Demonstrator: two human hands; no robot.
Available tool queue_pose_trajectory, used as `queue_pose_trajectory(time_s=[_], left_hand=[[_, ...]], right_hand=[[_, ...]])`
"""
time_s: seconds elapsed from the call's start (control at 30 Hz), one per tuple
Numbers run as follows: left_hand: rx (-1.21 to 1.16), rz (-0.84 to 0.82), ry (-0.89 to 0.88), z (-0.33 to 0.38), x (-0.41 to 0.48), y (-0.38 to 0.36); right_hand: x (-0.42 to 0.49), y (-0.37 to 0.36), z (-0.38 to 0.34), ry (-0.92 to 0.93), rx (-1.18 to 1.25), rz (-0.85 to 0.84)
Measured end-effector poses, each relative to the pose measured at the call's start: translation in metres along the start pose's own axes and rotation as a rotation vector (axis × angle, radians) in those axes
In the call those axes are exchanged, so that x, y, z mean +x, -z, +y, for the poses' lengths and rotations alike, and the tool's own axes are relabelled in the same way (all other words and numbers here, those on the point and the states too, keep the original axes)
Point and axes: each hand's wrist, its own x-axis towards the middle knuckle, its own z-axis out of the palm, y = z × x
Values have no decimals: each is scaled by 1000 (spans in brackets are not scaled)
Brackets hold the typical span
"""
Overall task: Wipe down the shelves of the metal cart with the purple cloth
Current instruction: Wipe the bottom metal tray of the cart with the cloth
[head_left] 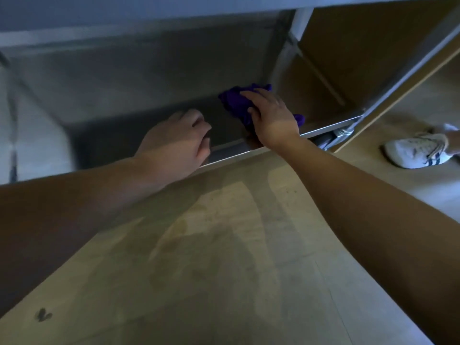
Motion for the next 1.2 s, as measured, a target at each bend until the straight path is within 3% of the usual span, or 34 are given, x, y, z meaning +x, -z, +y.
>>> queue_pose_trajectory(time_s=[0.2,0.33,0.43,0.5,0.6,0.63,0.7,0.77,0.87,0.97,1.03,1.2], left_hand=[[-100,79,158,-2,21,-35],[-164,191,343,-6,17,-40],[-162,220,471,-4,19,-39],[-146,232,521,-3,19,-39],[-126,245,577,-5,18,-37],[-123,235,579,-5,18,-37],[-120,224,572,-5,17,-37],[-110,210,563,-4,17,-37],[-106,187,538,-3,16,-36],[-109,185,521,-4,12,-36],[-103,185,515,-4,10,-35],[-92,169,533,-10,3,-35]], right_hand=[[39,-2,31,-79,-21,79],[71,3,41,-275,-46,123],[95,-8,9,-385,-71,102],[111,-25,-32,-212,-40,76],[116,-55,-88,275,77,-77],[115,-59,-95,373,111,-132],[122,-59,-84,400,131,-126],[133,-52,-53,217,74,-10],[136,-32,-7,-273,-63,104],[127,-25,-6,-452,-88,151],[127,-29,-24,-370,-101,130],[135,-57,-82,319,77,-33]])
